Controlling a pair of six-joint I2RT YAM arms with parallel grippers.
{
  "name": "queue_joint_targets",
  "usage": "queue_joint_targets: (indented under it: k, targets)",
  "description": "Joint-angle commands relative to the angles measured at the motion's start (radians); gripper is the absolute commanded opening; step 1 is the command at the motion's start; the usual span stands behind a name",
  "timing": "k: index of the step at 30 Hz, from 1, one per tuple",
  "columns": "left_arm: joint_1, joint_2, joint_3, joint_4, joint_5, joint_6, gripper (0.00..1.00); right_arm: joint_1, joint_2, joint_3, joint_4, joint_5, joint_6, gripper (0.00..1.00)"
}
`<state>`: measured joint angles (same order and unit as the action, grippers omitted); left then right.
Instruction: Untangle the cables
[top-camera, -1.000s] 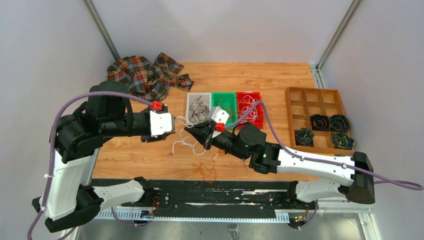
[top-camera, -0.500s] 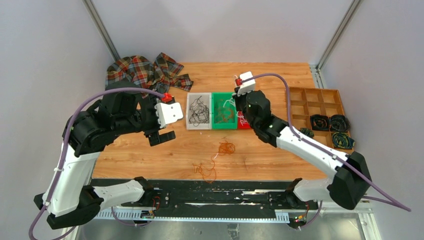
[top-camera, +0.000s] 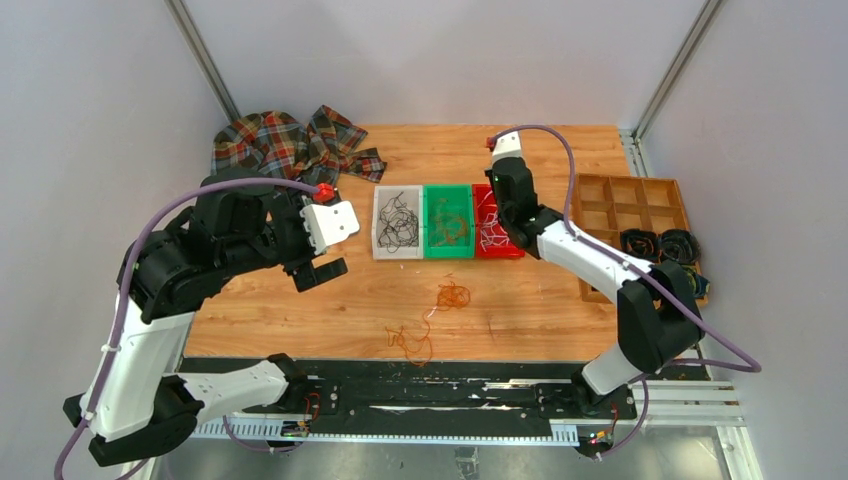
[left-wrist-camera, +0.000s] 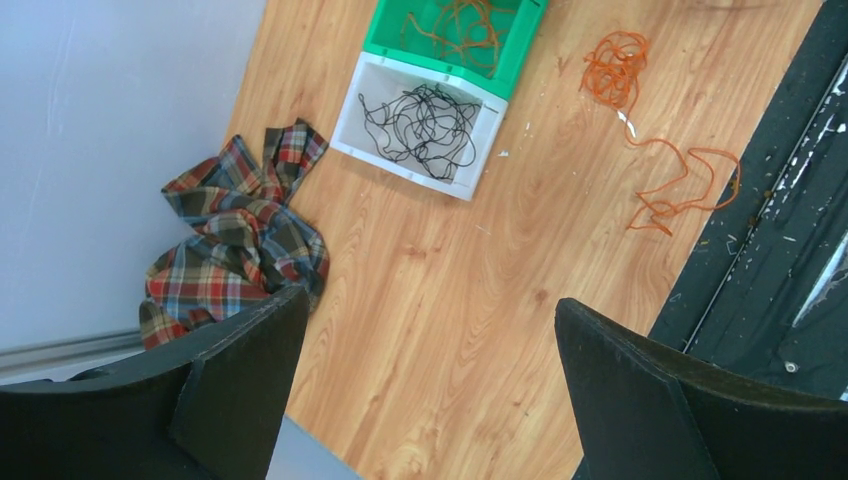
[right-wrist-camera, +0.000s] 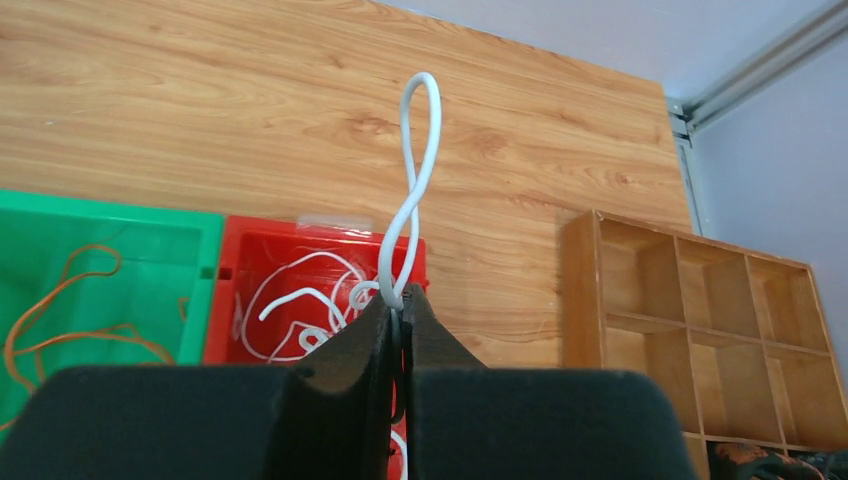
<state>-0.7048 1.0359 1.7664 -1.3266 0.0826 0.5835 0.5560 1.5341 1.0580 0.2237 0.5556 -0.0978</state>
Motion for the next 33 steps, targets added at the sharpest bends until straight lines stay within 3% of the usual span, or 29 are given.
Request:
queue_joint_targets:
  k: [1, 5, 12, 18, 23, 28, 33]
  targets:
    - [-0.006, -0.017, -0.012, 0.023, -0.017, -0.01, 0.98, -0.044, 0.02, 0.045, -0.001, 0.024, 0.011, 0.0]
    - [-0.006, -0.025, -0.025, 0.023, -0.016, -0.007, 0.98, -0.048, 0.062, 0.074, -0.049, -0.005, 0.013, 0.04]
    - [-0.005, -0.028, -0.05, 0.025, -0.039, 0.012, 0.98, -0.046, 0.046, 0.098, -0.11, -0.043, 0.075, 0.52]
    - [-0.006, -0.036, -0.105, 0.05, -0.032, 0.02, 0.98, -0.047, -0.02, 0.098, -0.165, -0.098, 0.121, 0.55]
    - [-0.005, -0.069, -0.241, 0.097, 0.006, 0.043, 0.98, -0.021, -0.101, 0.035, -0.19, -0.224, 0.197, 0.55]
    - [-0.006, -0.064, -0.437, 0.152, 0.108, 0.004, 1.0, 0.121, -0.163, -0.073, -0.203, -0.212, 0.232, 0.55]
    - [-0.005, 0.028, -0.647, 0.249, 0.228, -0.033, 0.88, 0.247, -0.223, -0.187, -0.24, -0.163, 0.315, 0.54]
